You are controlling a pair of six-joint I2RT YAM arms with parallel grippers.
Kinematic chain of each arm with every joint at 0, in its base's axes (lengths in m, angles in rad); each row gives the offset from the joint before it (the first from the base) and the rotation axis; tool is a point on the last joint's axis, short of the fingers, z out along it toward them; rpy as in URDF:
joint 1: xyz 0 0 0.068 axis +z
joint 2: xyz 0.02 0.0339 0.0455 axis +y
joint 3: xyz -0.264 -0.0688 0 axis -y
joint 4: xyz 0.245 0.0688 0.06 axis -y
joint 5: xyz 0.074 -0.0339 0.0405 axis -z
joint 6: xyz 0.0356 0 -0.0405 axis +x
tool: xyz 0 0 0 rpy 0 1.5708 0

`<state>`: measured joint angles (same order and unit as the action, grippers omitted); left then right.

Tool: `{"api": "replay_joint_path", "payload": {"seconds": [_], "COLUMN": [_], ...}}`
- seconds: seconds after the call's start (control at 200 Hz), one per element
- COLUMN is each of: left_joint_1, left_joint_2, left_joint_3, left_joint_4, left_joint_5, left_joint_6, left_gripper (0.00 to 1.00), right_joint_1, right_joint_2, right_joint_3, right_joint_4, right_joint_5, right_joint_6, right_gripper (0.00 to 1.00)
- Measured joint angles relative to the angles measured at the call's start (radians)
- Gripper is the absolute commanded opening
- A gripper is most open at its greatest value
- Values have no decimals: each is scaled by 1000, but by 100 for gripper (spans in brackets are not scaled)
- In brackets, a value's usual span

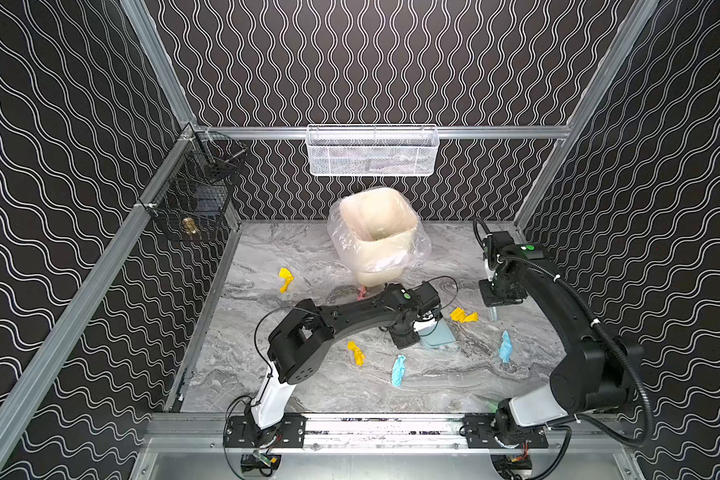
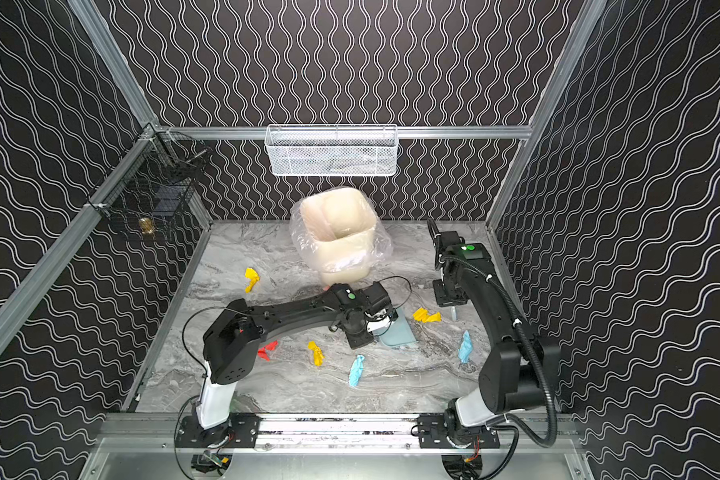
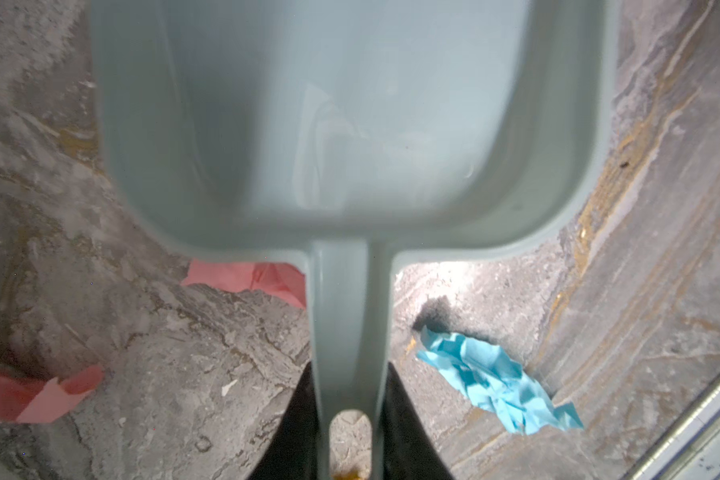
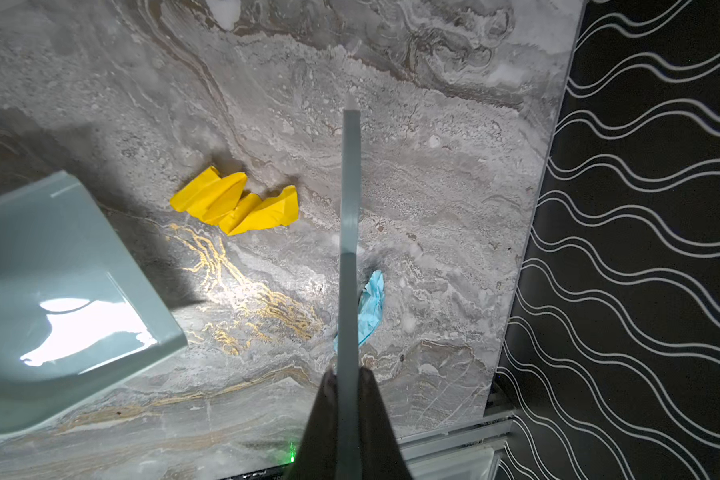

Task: Sweep away the paper scraps from the table
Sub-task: 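Sweep the yellow scraps into the dustpan with the right gripper's brush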

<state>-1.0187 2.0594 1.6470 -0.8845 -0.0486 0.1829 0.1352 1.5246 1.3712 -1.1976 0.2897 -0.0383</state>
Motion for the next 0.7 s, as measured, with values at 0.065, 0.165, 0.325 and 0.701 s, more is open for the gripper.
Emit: {"api": "replay_joint_path", "payload": {"seconds": [0.065, 0.165, 0.325, 0.701], "left_joint_1": [4, 10, 14, 14], "left_joint_2": [27, 58, 99, 164], "left_joint_3": [32, 68, 121, 219], "left_joint_4": [-8, -21, -63, -151], "left_joint_5": [0, 0, -2, -24], "left_joint_6": [0, 4, 6, 15], "left_gripper": [0, 0, 0, 0], "right_joint_1": [0, 3, 19, 66], "right_joint_2": [0, 4, 7, 7], "right_joint_3": [0, 0, 2, -4], "right_joint_4": [0, 0, -1, 2], "right_joint_5": [-6, -23, -45, -105], "right_joint_6": [-4, -7, -11, -31], "right_gripper": [0, 0, 0, 0]}}
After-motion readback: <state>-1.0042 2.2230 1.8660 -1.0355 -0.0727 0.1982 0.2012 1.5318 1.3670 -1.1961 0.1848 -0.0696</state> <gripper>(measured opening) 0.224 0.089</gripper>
